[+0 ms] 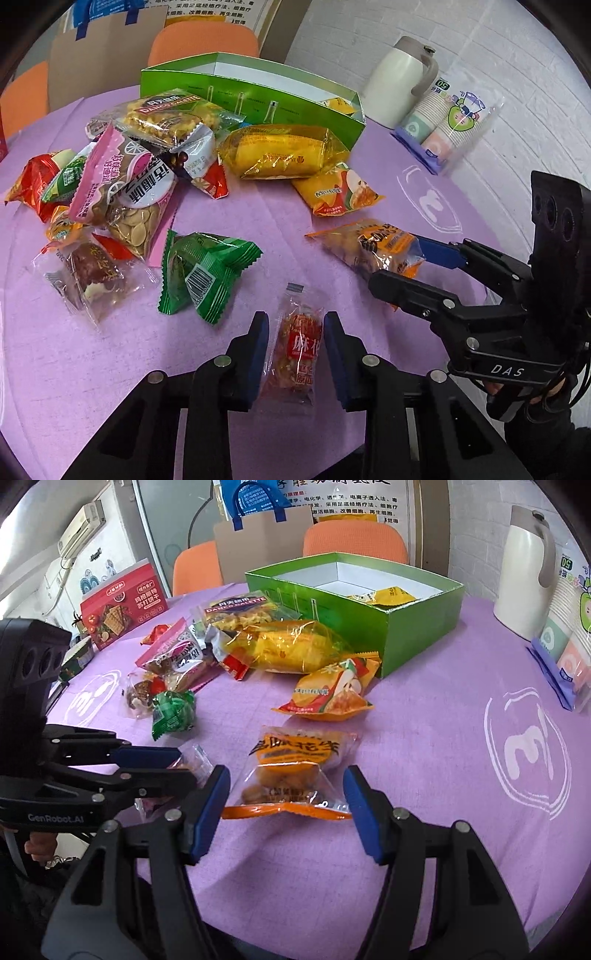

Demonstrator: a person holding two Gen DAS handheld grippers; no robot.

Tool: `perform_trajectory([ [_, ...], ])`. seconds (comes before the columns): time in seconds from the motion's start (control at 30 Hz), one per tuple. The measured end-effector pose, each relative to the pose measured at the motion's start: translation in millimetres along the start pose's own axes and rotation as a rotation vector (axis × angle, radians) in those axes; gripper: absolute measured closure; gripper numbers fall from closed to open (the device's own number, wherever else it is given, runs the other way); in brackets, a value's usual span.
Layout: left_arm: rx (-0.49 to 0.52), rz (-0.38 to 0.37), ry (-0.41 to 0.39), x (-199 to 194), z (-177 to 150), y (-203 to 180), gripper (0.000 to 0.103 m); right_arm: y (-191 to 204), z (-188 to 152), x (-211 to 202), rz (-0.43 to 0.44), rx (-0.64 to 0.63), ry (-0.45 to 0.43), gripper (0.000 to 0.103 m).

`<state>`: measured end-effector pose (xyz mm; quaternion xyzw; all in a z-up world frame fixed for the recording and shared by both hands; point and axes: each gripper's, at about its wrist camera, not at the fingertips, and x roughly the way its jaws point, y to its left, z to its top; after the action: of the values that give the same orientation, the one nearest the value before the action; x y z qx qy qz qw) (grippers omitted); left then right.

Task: Organize snacks
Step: 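Carry both snacks into the green box and open both grippers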

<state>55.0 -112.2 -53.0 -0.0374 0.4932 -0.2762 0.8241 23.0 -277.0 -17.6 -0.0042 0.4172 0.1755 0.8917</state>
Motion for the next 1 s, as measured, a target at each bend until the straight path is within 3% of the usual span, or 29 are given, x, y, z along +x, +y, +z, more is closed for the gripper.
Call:
perform_trajectory([
  [0.23, 0.045, 0.013, -0.005, -0.5, -2.4, -2.6, 0.073, 4.2, 1.4, 11.0, -0.012, -0.016, 0.016, 0.035],
  [0.27, 0.058, 0.025, -0.005, 0.4, -2.0, -4.8, 0.083, 3.8, 0.9, 11.2, -0.013, -0.016, 0.016, 0.037],
  [0.33, 0.067, 0.016, 0.004, 2.9, 0.4, -8.1, 0.082, 4.1, 1.6, 7.6, -0.021, -0.018, 0.003, 0.043],
  [0.37, 0.060, -0.002, 0.010, 3.2, 1.6, -8.3, 0.082, 3.8, 2.7, 3.3, -0.018, -0.017, -0.010, 0.052],
  [0.4, 0.054, -0.017, 0.012, 2.1, 2.3, -7.8, 0.082, 2.6, 3.9, -1.7, -0.005, -0.009, -0.026, 0.067],
  [0.7, 0.064, -0.064, -0.107, -44.1, 28.3, -12.3, 0.082, 0.9, 13.1, -25.6, 0.011, -0.008, -0.064, 0.070],
  [0.87, 0.074, -0.049, -0.193, -67.7, 59.3, -8.6, 0.082, -3.3, 30.6, -64.0, 0.046, 0.009, -0.178, 0.070],
  [1.0, 0.074, -0.069, -0.247, -75.5, 93.9, -7.8, 0.082, -11.4, 57.4, -82.6, -0.001, -0.001, -0.273, 0.070],
])
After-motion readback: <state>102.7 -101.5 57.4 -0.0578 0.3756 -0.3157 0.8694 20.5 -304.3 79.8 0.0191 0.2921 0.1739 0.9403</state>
